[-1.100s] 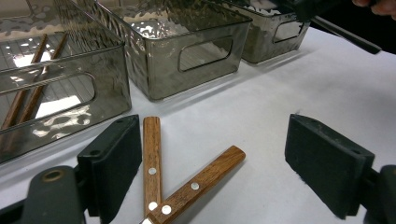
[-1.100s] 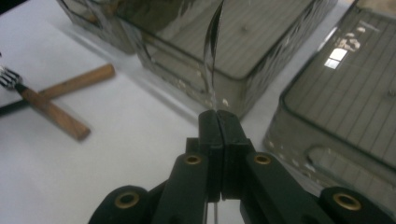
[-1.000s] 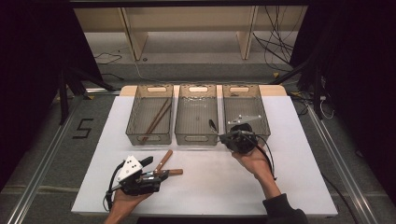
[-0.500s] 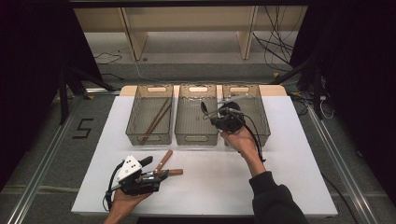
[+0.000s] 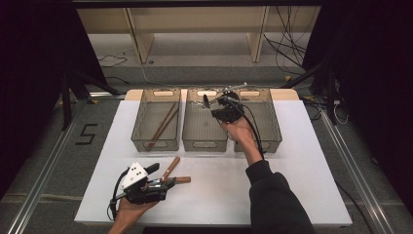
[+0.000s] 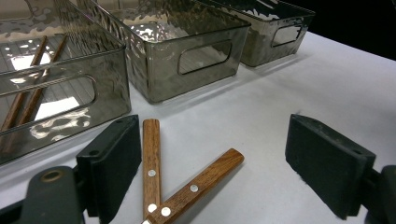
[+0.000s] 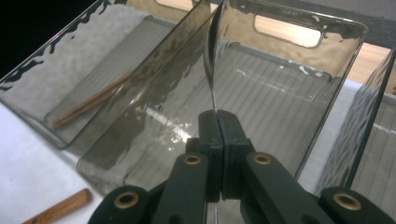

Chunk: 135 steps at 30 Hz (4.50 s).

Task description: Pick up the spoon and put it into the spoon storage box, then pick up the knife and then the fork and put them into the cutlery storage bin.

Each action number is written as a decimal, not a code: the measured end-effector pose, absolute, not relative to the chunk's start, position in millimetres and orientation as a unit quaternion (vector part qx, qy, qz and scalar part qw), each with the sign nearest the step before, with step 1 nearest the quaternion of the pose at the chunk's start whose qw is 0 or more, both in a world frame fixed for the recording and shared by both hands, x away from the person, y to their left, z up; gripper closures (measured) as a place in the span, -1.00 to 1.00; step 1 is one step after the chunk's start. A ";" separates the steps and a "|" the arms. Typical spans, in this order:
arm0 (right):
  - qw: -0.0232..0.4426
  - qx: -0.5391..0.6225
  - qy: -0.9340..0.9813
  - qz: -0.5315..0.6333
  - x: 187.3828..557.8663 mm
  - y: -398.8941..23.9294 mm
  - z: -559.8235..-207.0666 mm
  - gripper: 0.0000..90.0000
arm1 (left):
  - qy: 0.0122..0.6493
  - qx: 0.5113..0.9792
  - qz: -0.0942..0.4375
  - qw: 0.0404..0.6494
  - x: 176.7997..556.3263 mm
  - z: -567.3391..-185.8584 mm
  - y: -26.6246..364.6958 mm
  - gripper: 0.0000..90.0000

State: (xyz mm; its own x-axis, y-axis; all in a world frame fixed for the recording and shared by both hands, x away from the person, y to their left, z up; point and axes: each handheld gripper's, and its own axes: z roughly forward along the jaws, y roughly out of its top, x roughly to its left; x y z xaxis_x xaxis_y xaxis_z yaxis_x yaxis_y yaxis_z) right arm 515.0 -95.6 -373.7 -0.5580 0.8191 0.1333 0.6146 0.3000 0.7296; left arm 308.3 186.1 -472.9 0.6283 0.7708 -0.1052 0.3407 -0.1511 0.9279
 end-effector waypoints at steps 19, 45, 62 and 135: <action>0.135 0.466 0.799 0.354 549.6 -65.8 -382.7 1.00 | 0.377 0.731 0.204 0.532 307.8 -472.3 185.3 -0.59; 0.127 0.465 0.804 0.349 561.0 -58.9 -394.7 0.43 | 0.376 0.731 0.202 0.532 307.7 -472.0 184.9 -0.60; 0.107 0.361 0.820 0.430 500.0 -68.1 -362.3 -0.20 | 0.382 0.729 0.203 0.530 308.6 -472.7 186.3 -0.60; 0.063 0.284 0.829 0.478 350.7 -157.6 -425.8 -0.41 | 0.334 0.888 0.131 0.288 355.5 -472.0 203.7 -0.42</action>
